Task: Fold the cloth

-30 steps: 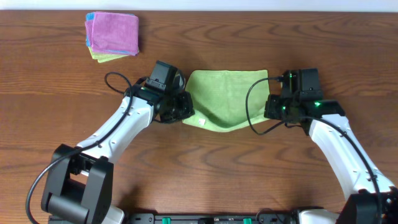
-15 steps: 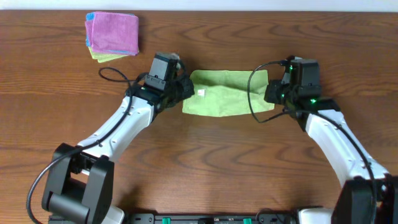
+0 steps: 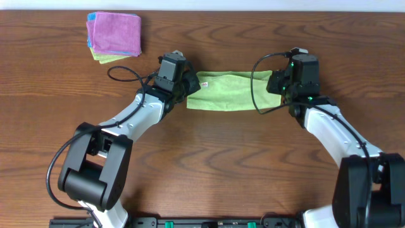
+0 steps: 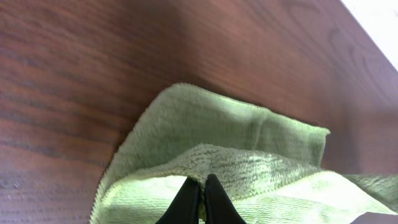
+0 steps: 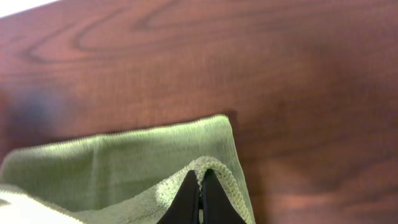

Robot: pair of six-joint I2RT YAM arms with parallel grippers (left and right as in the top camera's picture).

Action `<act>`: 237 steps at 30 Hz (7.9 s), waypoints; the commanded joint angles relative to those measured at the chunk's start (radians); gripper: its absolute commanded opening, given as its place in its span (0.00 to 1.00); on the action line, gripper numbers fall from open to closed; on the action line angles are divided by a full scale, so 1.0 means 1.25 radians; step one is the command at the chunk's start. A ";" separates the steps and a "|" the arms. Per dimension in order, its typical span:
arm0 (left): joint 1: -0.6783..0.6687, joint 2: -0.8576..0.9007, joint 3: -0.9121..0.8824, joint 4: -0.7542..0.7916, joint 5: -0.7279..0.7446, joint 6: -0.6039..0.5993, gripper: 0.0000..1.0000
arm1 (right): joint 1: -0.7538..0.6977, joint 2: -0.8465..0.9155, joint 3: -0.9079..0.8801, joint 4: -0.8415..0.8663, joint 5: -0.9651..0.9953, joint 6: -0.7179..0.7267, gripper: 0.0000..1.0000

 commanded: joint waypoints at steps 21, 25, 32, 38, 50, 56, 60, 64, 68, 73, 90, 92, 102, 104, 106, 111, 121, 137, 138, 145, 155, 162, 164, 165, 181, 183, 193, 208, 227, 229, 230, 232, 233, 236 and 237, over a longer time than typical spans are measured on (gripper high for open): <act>0.002 0.108 -0.001 0.159 -0.118 -0.003 0.06 | 0.005 0.164 0.002 0.209 0.019 0.023 0.01; 0.002 0.129 0.001 0.188 -0.127 -0.003 0.06 | 0.005 0.202 0.002 0.251 0.019 0.023 0.01; 0.003 0.139 0.001 0.189 -0.166 0.000 0.06 | 0.006 0.250 0.017 0.260 0.019 0.024 0.01; 0.003 0.142 0.001 0.188 -0.174 0.015 0.13 | 0.006 0.253 0.017 0.248 0.019 0.030 0.11; 0.010 0.119 0.001 0.176 -0.178 0.106 0.53 | 0.005 0.224 0.017 0.182 -0.012 0.110 0.50; 0.034 0.079 0.001 0.132 -0.177 0.106 0.51 | 0.005 0.153 0.017 0.122 -0.011 0.132 0.47; 0.041 0.031 0.001 0.107 -0.175 0.111 0.48 | 0.005 0.085 0.017 0.059 -0.007 0.132 0.46; 0.036 0.003 0.001 0.106 -0.127 0.103 0.47 | 0.005 0.022 0.017 -0.038 -0.005 0.179 0.53; 0.021 0.010 0.001 0.094 -0.102 0.081 0.48 | 0.005 -0.016 0.017 -0.143 -0.005 0.275 0.68; 0.003 0.028 0.001 0.091 -0.118 0.087 0.47 | -0.014 -0.020 0.017 -0.214 -0.087 0.369 0.90; -0.041 0.132 0.018 0.090 -0.136 0.087 0.06 | -0.089 0.078 0.015 -0.230 -0.178 0.422 0.92; -0.041 0.132 0.018 0.073 -0.148 0.087 0.06 | -0.088 0.102 0.015 -0.209 -0.201 0.432 0.92; -0.041 0.133 0.018 0.016 -0.150 0.087 0.06 | -0.085 0.157 0.015 -0.141 -0.222 0.463 0.84; -0.041 0.133 0.018 0.014 -0.150 0.087 0.06 | -0.079 0.158 0.015 -0.127 -0.222 0.464 0.82; -0.041 0.133 0.018 0.014 -0.150 0.087 0.06 | -0.072 0.159 0.015 -0.111 -0.221 0.464 0.81; -0.041 0.133 0.018 0.014 -0.150 0.087 0.06 | -0.051 0.163 0.015 -0.086 -0.206 0.464 0.79; -0.041 0.133 0.018 0.002 -0.150 0.091 0.06 | -0.041 0.239 0.015 -0.051 -0.124 0.440 0.51; -0.040 0.133 0.018 -0.019 -0.134 0.111 0.06 | 0.008 0.197 0.016 0.005 -0.186 0.237 0.01; -0.040 0.133 0.018 -0.019 -0.134 0.111 0.06 | 0.014 0.184 0.016 0.001 -0.188 0.231 0.01; -0.040 0.133 0.018 -0.019 -0.135 0.112 0.06 | 0.060 0.101 0.016 0.007 -0.191 0.214 0.01; -0.040 0.133 0.018 -0.019 -0.129 0.112 0.06 | 0.131 0.089 0.024 0.046 -0.209 0.221 0.01; -0.040 0.119 0.019 -0.020 -0.129 0.134 0.06 | 0.182 0.089 0.070 0.049 -0.208 0.221 0.01; -0.040 0.106 0.022 -0.025 -0.130 0.151 0.06 | 0.192 0.089 0.085 0.049 -0.205 0.224 0.01; -0.040 0.100 0.023 -0.028 -0.129 0.154 0.06 | 0.196 0.089 0.090 0.049 -0.203 0.227 0.02; 0.008 -0.057 0.023 -0.099 -0.161 0.195 0.06 | 0.248 0.093 0.107 0.070 -0.165 0.227 0.01; 0.021 -0.070 0.023 -0.115 -0.173 0.195 0.06 | 0.256 0.099 0.107 0.081 -0.164 0.227 0.01; 0.070 -0.103 0.023 -0.145 -0.180 0.213 0.06 | 0.275 0.169 0.137 0.111 -0.161 0.254 0.01; 0.104 -0.110 0.023 -0.155 -0.180 0.216 0.06 | 0.360 0.289 0.235 0.086 -0.161 0.257 0.01; 0.123 -0.128 0.023 -0.159 -0.198 0.215 0.06 | 0.374 0.289 0.235 0.034 -0.291 0.256 0.65; 0.123 -0.128 0.023 -0.159 -0.199 0.215 0.06 | 0.374 0.289 0.235 0.026 -0.323 0.257 0.70; 0.123 -0.128 0.023 -0.159 -0.199 0.215 0.06 | 0.374 0.289 0.235 0.020 -0.338 0.256 0.70; 0.123 -0.128 0.023 -0.159 -0.199 0.215 0.06 | 0.375 0.289 0.235 0.009 -0.364 0.257 0.70; 0.123 -0.129 0.023 -0.159 -0.199 0.215 0.11 | 0.375 0.288 0.235 0.000 -0.371 0.257 0.70; 0.123 -0.137 0.023 -0.160 -0.197 0.212 0.38 | 0.359 0.271 0.235 -0.026 -0.359 0.256 0.67; 0.123 -0.140 0.023 -0.161 -0.196 0.212 0.47 | 0.349 0.265 0.236 -0.025 -0.359 0.256 0.68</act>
